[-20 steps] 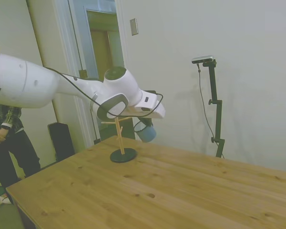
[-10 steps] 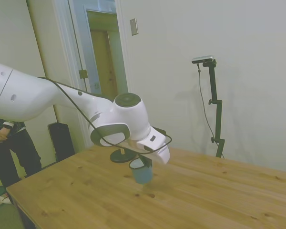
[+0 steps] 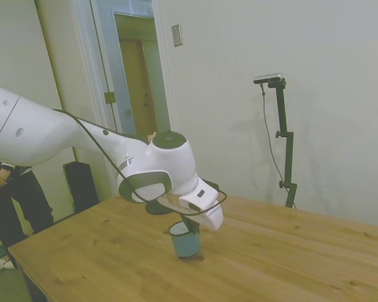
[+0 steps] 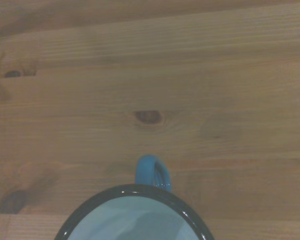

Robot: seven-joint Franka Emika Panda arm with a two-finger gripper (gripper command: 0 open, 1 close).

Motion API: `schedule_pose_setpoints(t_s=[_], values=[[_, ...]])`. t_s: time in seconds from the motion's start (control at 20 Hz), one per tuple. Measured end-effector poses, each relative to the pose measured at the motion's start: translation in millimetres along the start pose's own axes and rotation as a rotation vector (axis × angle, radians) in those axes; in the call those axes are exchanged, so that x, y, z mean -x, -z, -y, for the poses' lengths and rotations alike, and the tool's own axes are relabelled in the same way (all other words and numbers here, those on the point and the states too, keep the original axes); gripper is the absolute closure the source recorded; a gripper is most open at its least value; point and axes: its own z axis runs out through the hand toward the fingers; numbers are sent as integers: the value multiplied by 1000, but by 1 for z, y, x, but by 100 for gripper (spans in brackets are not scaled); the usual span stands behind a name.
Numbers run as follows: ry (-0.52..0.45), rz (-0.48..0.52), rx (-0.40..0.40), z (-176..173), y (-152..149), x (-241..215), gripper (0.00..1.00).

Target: Unload the mug

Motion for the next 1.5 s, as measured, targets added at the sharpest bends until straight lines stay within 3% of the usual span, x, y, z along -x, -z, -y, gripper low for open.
schedule_pose_setpoints(t_s=[0.6,0.65,1.1,1.3,1.5], values=[[-20,22,-52,-12,-9,5,100],[-23,23,-55,-14,-9,5,0],[-29,33,-42,-23,-12,6,0],[5,47,3,-27,-9,6,0],[31,46,54,-22,27,2,0]])
